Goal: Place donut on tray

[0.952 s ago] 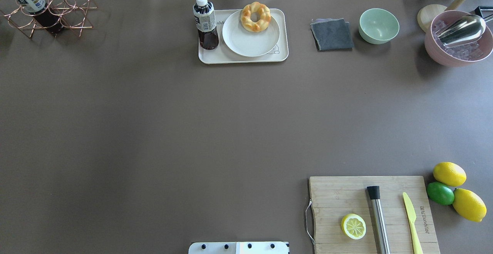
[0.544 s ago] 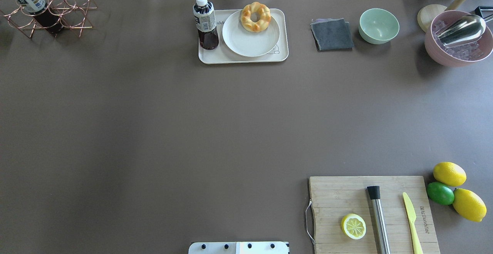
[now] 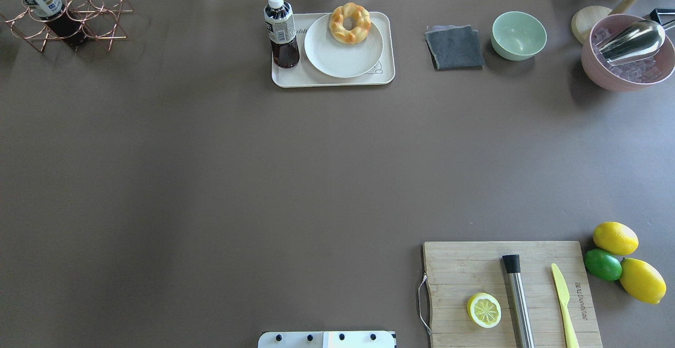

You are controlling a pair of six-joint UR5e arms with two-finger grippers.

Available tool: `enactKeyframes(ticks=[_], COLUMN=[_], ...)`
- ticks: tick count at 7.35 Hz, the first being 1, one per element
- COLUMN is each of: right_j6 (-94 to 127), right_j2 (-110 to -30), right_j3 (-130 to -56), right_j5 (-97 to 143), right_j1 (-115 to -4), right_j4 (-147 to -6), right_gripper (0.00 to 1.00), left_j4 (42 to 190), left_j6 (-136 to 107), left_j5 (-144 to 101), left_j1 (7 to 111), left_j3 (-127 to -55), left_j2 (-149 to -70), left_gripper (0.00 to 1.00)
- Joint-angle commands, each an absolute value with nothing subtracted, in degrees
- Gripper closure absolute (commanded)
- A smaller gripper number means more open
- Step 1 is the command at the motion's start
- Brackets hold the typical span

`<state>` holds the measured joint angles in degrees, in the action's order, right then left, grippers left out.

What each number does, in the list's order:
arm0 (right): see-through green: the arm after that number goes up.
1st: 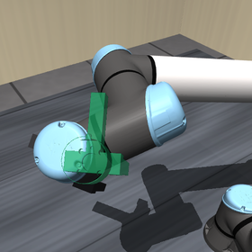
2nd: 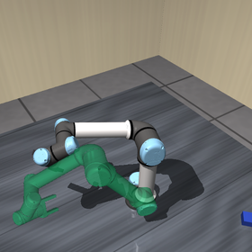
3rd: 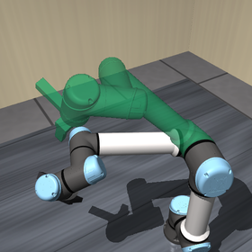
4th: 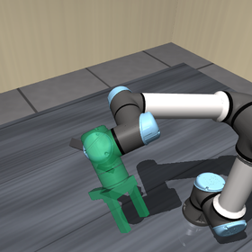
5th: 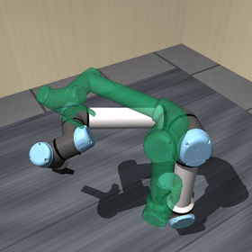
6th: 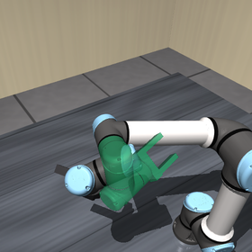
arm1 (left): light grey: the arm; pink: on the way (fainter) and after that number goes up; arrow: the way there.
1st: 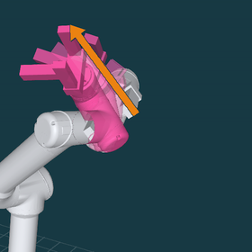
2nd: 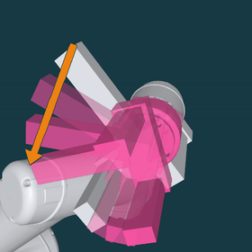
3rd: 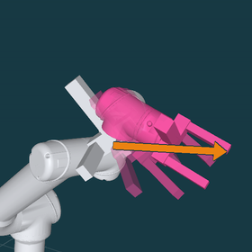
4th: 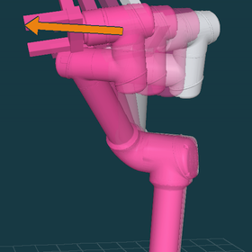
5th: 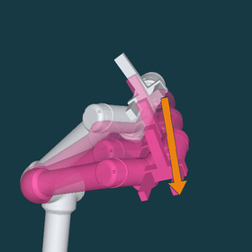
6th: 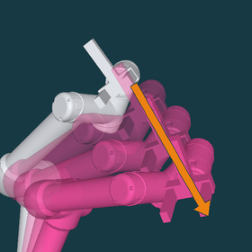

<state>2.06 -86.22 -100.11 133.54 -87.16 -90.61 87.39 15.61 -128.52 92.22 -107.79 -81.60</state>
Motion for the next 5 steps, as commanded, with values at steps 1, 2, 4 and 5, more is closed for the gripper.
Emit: enactKeyframes(ticks=[1, 2, 4, 5], right_j6=[2.1, 2.1, 2.4, 2.4], right_j2=[-86.2, -86.2, -86.2, -86.2], right_j3=[-100.0, -100.0, -99.8, -99.8], right_j5=[133.6, 133.6, 133.6, 133.6], right_j1=[-87.1, -86.9, -86.5, -86.4], right_j4=[-90.6, -90.6, -90.6, -90.6], right_gripper=[0.00, 0.00, 0.00, 0.00], left_j4=[87.5, 88.0, 88.1, 88.1], left_j6=[15.3, 15.5, 15.6, 15.6], left_j5=[-128.3, -128.3, -128.8, -128.6], left_j1=[92.2, 92.2, 92.1, 92.1], left_j3=[-107.8, -108.0, -108.7, -109.9], left_j2=[-81.6, -81.6, -81.6, -81.5], left_gripper=[0.03, 0.03, 0.03, 0.02])
